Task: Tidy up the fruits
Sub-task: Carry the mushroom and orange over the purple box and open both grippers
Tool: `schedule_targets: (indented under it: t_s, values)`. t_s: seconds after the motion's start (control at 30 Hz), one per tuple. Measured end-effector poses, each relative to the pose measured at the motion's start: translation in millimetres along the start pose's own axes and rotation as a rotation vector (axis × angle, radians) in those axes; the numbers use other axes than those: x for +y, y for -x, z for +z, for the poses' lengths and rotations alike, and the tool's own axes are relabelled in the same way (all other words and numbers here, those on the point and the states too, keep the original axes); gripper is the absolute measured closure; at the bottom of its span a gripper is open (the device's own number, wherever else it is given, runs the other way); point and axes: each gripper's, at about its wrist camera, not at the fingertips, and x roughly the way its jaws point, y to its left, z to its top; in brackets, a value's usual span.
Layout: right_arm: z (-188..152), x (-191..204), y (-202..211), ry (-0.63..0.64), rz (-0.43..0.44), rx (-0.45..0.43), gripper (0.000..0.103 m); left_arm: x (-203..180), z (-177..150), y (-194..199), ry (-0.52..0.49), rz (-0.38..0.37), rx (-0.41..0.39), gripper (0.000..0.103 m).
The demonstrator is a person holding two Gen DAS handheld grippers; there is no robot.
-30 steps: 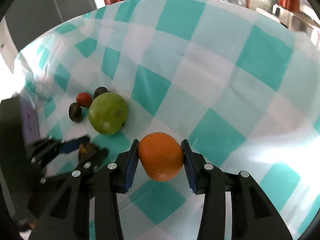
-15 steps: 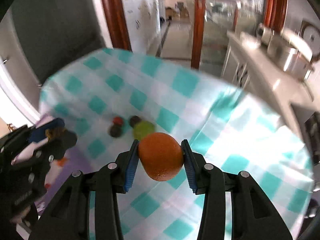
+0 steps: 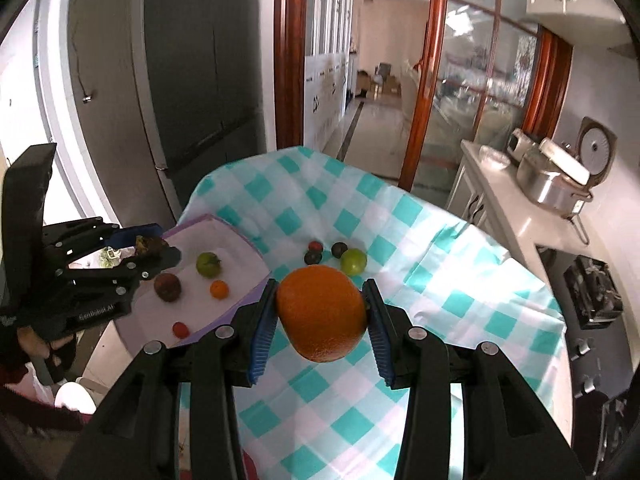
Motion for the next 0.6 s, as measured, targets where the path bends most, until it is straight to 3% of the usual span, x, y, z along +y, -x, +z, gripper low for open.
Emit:
schedule_targets:
  t_s: [0.27, 0.47, 0.6]
  values:
    - [-30, 14, 50, 0.003, -0.079, -0.044, 0.061, 33, -41, 44, 0.041, -0.006, -0.021, 0.062]
    - [-61, 16, 57, -0.045, -0.111, -0.02, 0.061, 60, -72, 61, 0.054, 0.036, -0.012, 0.062]
    - [-82, 14, 48, -0.091, -0.107, 0.026, 0.061, 84, -94, 57, 0.106, 0.053, 0.037, 0.062]
